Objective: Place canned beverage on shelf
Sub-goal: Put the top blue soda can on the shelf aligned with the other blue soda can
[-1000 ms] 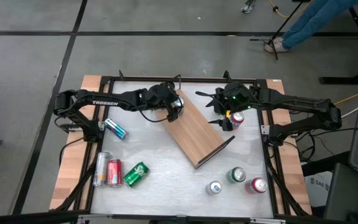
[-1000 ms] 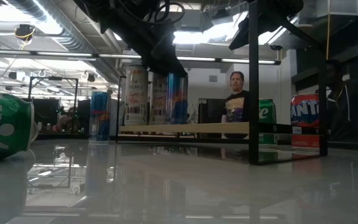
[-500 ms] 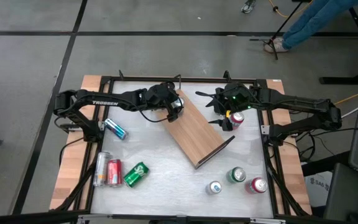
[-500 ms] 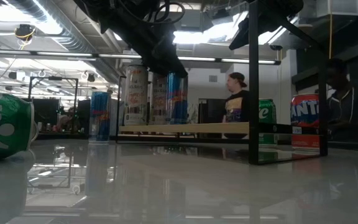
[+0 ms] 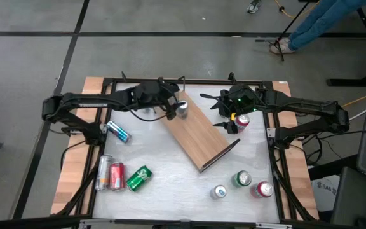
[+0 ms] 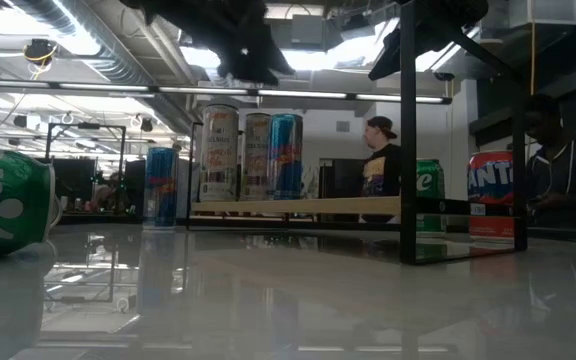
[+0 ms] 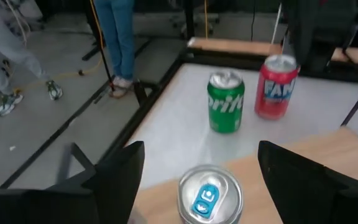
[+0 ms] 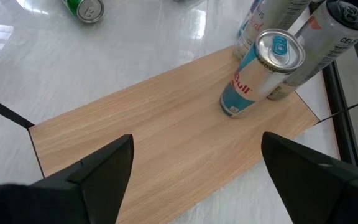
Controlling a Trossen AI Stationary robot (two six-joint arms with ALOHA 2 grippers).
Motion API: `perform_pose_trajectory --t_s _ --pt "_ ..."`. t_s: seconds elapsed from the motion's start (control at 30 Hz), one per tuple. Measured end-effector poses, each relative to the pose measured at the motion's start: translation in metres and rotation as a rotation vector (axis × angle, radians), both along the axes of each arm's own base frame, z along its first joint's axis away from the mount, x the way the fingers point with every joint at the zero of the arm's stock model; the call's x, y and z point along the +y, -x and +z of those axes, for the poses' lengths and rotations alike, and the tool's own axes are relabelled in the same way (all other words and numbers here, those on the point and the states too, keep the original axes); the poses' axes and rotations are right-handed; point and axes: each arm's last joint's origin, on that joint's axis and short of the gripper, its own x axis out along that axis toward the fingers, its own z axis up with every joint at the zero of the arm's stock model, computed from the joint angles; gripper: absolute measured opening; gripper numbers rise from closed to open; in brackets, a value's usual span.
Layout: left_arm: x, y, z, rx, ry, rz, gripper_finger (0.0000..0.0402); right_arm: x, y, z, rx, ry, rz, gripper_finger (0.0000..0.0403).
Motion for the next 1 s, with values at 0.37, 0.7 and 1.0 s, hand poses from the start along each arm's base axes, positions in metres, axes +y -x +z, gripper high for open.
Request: perform_pose_trajectory --t_s 0.37,0.7,1.0 --pt "-0.006 0.065 0.036 0.084 -0.051 0.117 0.0304 0.0 0.0 0.0 0.0 0.0 0.0 0.0342" --pt "0.001 0.119 0.019 0.322 0.19 0.434 0.0304 0.0 0.0 0.0 0.0 0.0 0.0 0.0342" --pt "0.017 0.127 -0.005 0.382 0.343 0.656 0.0304 0.0 0.0 0.0 0.0 -0.001 0.001 0.0342"
